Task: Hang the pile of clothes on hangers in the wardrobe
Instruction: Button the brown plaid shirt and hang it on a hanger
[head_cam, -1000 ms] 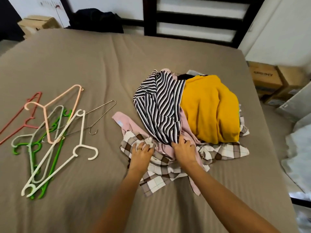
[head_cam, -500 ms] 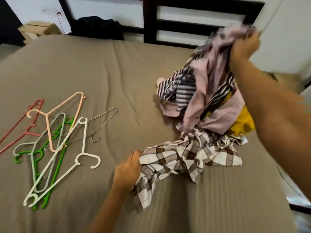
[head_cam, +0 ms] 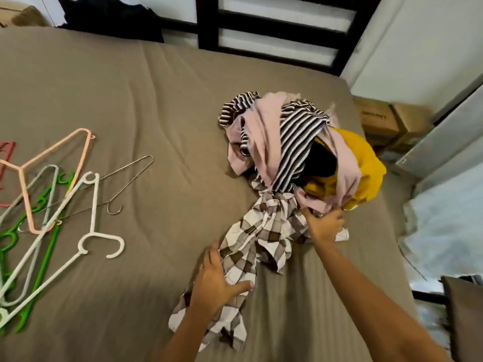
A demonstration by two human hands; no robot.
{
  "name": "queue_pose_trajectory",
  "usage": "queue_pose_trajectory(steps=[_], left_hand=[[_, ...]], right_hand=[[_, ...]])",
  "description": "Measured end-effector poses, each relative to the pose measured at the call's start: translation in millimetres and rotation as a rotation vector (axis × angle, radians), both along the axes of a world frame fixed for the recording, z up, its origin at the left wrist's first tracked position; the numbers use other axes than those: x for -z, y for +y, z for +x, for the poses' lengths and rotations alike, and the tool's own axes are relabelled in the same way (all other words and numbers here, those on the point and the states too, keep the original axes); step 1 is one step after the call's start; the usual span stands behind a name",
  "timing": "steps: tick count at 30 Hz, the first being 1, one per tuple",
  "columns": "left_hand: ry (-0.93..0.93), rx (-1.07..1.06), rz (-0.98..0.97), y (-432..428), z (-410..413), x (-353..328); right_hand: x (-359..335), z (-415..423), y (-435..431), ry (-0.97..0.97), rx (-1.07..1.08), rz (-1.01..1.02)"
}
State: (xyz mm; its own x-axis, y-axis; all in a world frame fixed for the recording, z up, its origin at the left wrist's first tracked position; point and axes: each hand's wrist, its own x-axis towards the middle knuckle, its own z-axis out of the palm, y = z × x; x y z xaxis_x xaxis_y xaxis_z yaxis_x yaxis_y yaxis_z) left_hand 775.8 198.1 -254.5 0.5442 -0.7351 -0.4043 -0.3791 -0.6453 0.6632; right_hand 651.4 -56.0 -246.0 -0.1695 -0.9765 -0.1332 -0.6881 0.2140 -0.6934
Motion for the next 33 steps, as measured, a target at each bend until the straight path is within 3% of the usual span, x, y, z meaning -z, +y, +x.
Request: queue_pose_trajectory(steps=[2, 4, 7, 10, 14, 16, 18, 19, 20, 22, 24, 25, 28, 33], left_hand=[[0.120, -0.045, -0.060, -12.4, -5.3, 2.2], [0.121, 0.017, -0.065, -20.7, -13.8, 9.4], [0.146, 0.255, 0.000, -19.3, -34.2, 18.9], [0.479, 0.475, 0.087, -7.4, -66.8, 24.2], [0.726, 0.652, 0.370, -15.9, -82.8, 20.9], [0.657, 0.664, 0.431, -23.0, -76.7, 8.6], [0.434, 0.449, 0.326, -25.2, -66.3, 4.3], [0.419, 0.269, 0.203, -23.2, -65.7, 2.5], [0.517, 0.075, 0.102, -21.8, -66.8, -2.6], [0.889, -0.162, 0.046, -19.8, -77.1, -16.3], [1.136, -0.235, 0.030, -20.1, -93.4, -30.7], [1.157, -0.240, 0.025, -18.2, -100.7, -34.4], [1.208, -0.354, -0.055, -11.9, -107.8, -44.1], [1.271, -0.428, -0.275, -27.5, -90.2, -63.0]], right_hand=[[15.8, -19.3, -0.8, -0.172, 0.089, 0.117], [22.6, -28.3, -3.1, -0.246, 0.009, 0.168], [21.3, -26.9, 3.4, -0.001, -0.250, 0.348], [15.3, -19.1, 15.3, 0.081, -0.456, 0.420], [15.8, -25.6, 45.9, 0.244, -0.466, 0.319], [14.7, -41.6, 53.4, 0.165, -0.460, 0.338], [3.1, -61.5, 59.9, 0.185, -0.551, 0.394], [-6.4, -74.8, 71.4, 0.200, -0.620, 0.412], [-19.7, -87.8, 87.9, 0.229, -0.735, 0.426], [-47.1, -114.5, 133.9, 0.258, -1.039, 0.513], [-72.8, -130.7, 180.8, 0.080, -1.245, 0.637], [-85.2, -134.5, 197.2, -0.059, -1.260, 0.670], [-92.1, -143.4, 209.2, -0.349, -1.013, 0.718], [-80.8, -133.1, 199.6, -0.298, -0.785, 0.528]])
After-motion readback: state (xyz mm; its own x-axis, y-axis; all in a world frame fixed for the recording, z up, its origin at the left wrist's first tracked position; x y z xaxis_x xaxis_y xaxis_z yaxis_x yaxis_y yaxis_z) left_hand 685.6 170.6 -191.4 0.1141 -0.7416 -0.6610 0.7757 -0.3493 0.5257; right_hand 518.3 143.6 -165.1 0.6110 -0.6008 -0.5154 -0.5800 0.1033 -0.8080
